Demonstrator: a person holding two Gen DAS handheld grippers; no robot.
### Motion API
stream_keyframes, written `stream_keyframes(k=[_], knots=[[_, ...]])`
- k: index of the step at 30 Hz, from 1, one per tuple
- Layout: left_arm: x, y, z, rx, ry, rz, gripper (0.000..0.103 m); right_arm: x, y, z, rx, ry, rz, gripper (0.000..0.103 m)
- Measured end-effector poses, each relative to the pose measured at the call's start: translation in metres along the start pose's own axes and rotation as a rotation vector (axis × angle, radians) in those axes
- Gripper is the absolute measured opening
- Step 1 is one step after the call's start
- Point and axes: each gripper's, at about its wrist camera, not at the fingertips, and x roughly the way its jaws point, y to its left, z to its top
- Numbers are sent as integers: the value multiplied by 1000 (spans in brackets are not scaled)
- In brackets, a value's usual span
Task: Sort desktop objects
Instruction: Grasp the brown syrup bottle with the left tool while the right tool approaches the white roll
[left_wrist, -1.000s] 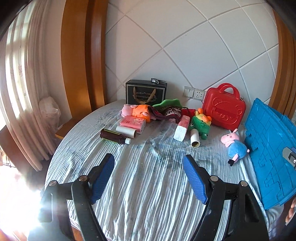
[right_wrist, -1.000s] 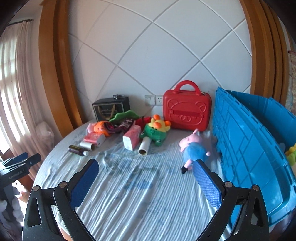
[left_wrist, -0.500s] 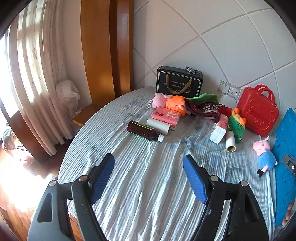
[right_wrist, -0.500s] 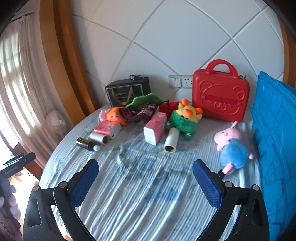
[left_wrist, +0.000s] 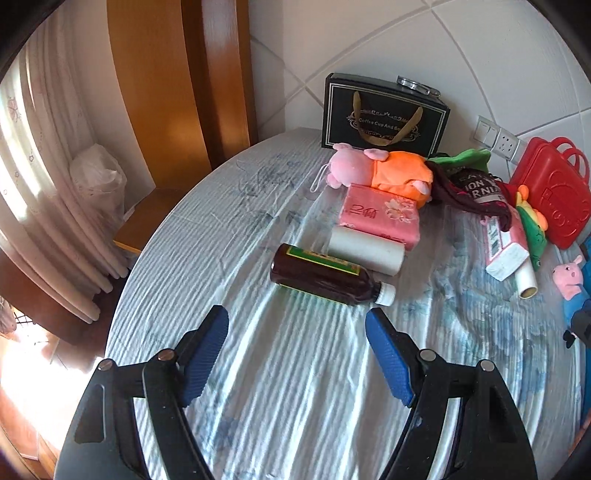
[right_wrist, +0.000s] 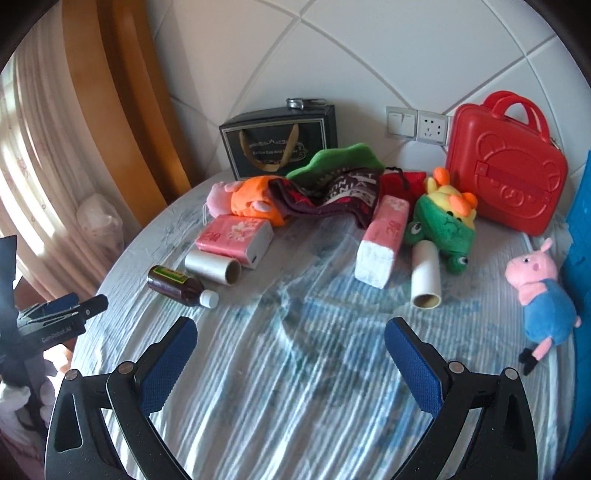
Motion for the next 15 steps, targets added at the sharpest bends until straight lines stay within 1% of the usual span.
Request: stream_keyframes(k=[3, 6, 9, 12, 15], knots=[[40, 16, 26, 33, 20, 7, 76, 42, 20, 0, 17, 63, -3, 103], [77, 22, 46, 75, 41, -2, 76, 81, 36, -3, 37, 126, 1, 103], [110, 21, 59, 124, 54, -12, 76, 119, 50, -4, 35, 174, -3, 103], [138, 18, 69, 148, 63, -29, 76, 153, 60, -7, 26, 226, -7, 103], [166, 15, 71, 171, 93, -9, 76, 181, 68, -15, 6, 279, 11, 103]])
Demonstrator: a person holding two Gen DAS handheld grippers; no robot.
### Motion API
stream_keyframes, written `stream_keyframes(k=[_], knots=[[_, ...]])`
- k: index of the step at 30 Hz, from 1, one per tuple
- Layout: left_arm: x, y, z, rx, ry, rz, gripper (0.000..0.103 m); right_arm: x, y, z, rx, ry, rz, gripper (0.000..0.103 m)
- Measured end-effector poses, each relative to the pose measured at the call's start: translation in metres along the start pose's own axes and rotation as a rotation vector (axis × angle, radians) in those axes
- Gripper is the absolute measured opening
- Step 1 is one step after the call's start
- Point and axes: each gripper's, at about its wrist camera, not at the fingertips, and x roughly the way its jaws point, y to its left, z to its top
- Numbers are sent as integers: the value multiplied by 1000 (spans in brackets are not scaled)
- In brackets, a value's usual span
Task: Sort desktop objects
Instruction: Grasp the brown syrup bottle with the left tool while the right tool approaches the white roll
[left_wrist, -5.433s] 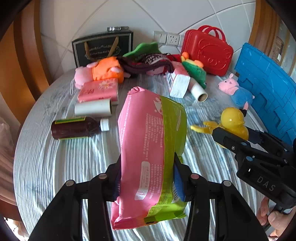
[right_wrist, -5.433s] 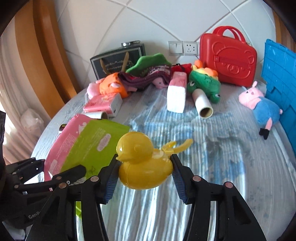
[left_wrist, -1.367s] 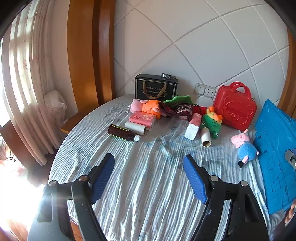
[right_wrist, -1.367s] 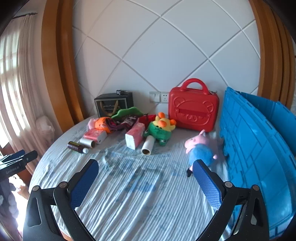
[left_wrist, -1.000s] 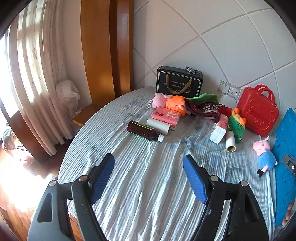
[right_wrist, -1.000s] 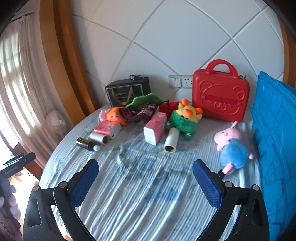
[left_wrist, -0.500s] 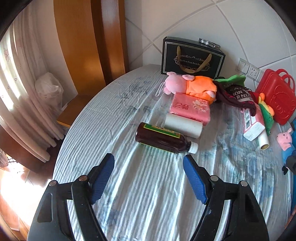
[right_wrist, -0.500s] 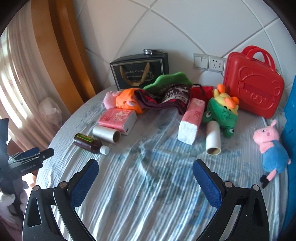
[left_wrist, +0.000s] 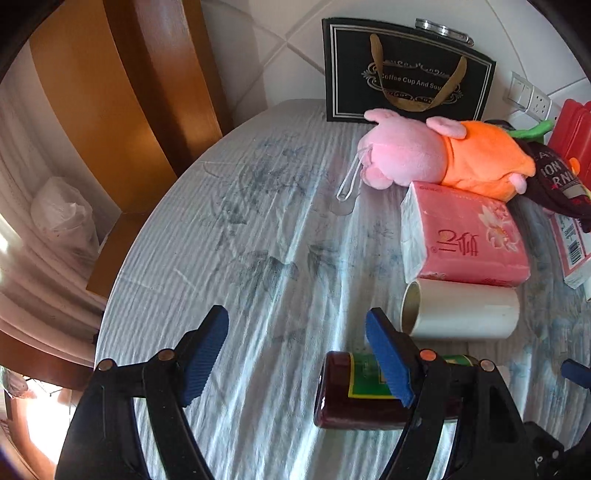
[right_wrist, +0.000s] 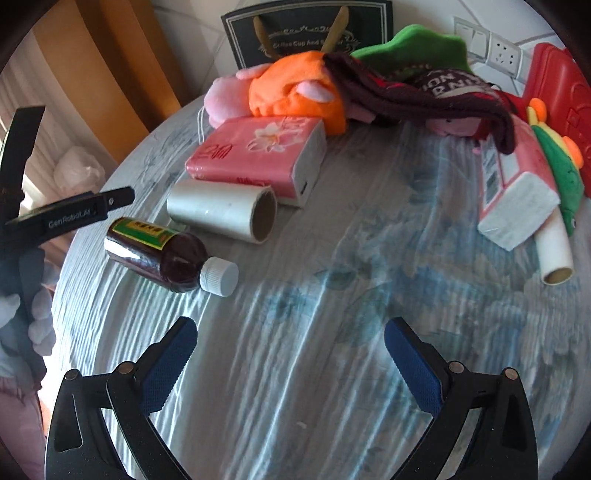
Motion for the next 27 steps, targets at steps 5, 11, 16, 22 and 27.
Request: stream_keyframes(k=[5, 11, 16, 22, 27], knots=[[2, -1, -26, 14, 57, -36, 76, 38, 9, 1, -42, 52, -15, 103], [-37, -6, -62, 9, 57, -105, 76, 46, 1, 33, -19, -12, -31, 103], [-69, -25, -67, 37, 42, -199, 76, 23, -5, 36, -23, -60, -9, 103], [-38, -68, -83, 151, 160, -165, 76, -12, -39, 16, 45, -60, 13, 103], [-31, -45, -89, -32, 145, -132, 64, -20, -37, 12, 0, -55, 22, 103]])
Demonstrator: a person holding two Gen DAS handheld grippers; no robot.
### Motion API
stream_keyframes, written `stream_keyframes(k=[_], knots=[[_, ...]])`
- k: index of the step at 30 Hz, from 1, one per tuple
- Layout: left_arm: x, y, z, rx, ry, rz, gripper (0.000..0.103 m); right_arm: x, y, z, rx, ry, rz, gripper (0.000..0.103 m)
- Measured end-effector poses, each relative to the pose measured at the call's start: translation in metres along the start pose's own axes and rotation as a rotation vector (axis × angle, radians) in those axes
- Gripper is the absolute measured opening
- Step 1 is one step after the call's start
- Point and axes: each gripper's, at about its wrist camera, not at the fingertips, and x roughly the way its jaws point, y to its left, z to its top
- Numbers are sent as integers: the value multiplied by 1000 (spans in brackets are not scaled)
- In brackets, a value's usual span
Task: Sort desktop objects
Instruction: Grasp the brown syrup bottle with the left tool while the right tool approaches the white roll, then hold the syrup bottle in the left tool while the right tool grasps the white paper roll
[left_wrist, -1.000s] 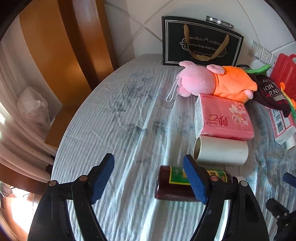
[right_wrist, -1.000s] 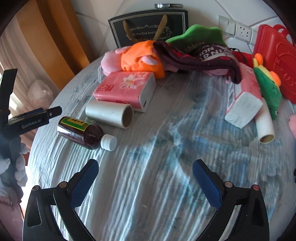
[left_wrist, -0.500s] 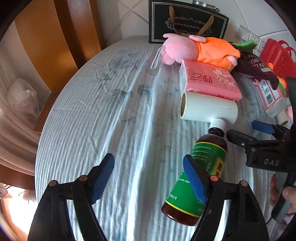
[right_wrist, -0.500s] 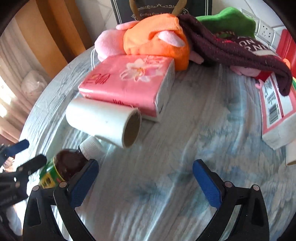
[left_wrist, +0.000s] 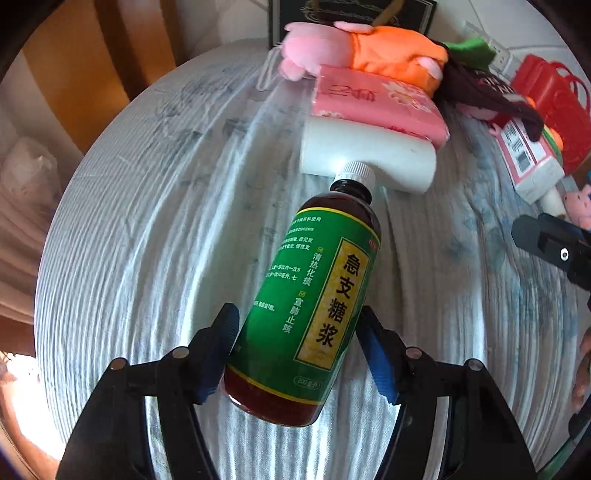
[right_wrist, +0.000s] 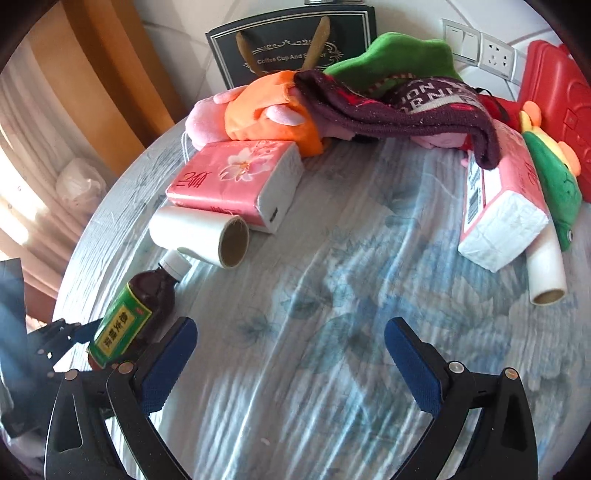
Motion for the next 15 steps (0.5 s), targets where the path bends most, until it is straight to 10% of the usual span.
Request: stream_keyframes(k=[9, 15], knots=[[3, 46, 21, -148, -55, 97, 64, 29, 57, 42, -173, -33, 108, 101], [14, 39, 24, -133, -46, 35, 64, 58, 81, 66, -244, -25, 125, 76]])
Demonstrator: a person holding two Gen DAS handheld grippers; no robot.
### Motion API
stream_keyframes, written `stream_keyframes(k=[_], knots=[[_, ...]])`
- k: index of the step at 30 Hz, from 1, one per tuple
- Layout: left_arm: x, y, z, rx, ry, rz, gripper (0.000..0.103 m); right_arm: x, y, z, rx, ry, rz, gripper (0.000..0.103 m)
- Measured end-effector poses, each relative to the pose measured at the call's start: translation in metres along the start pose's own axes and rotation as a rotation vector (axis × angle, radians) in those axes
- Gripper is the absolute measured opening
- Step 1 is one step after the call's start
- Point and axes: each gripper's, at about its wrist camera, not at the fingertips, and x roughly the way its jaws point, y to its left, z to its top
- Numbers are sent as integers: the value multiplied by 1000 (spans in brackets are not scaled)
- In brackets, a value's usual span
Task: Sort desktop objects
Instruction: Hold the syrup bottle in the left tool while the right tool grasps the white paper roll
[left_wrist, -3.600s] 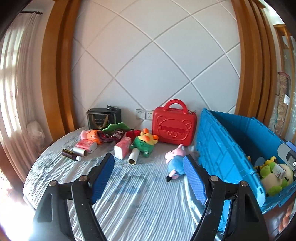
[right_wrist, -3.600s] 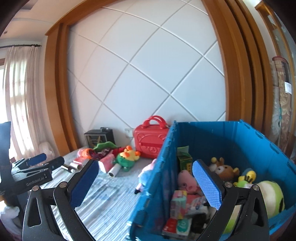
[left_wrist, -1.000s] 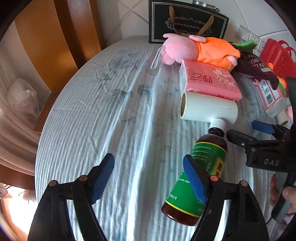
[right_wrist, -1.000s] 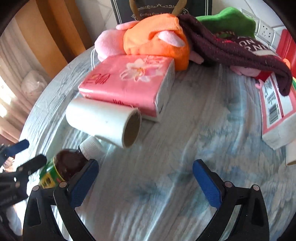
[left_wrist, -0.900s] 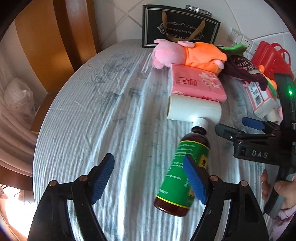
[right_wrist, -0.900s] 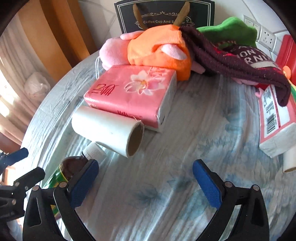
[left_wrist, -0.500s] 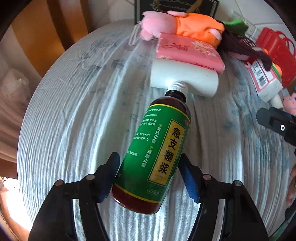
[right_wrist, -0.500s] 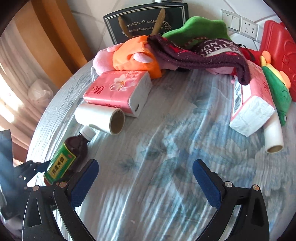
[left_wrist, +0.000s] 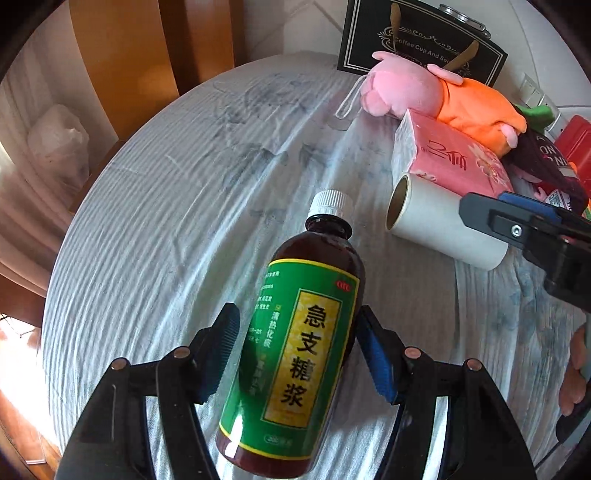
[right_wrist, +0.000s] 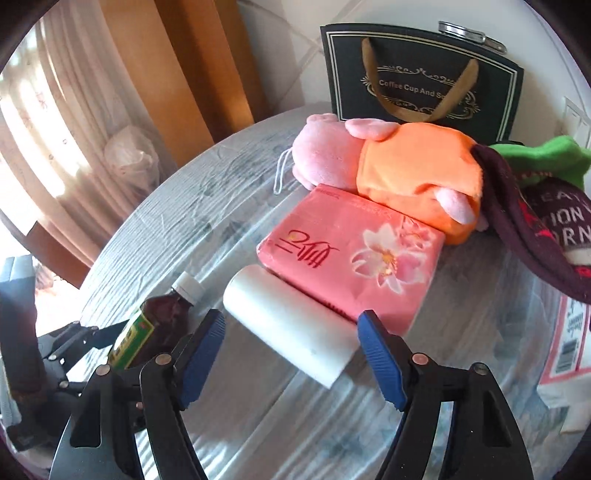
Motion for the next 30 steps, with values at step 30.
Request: stream_keyframes(k=[30], knots=[[-22, 3, -21, 42, 6, -22, 54, 23, 55, -29, -117, 221, 14, 45]])
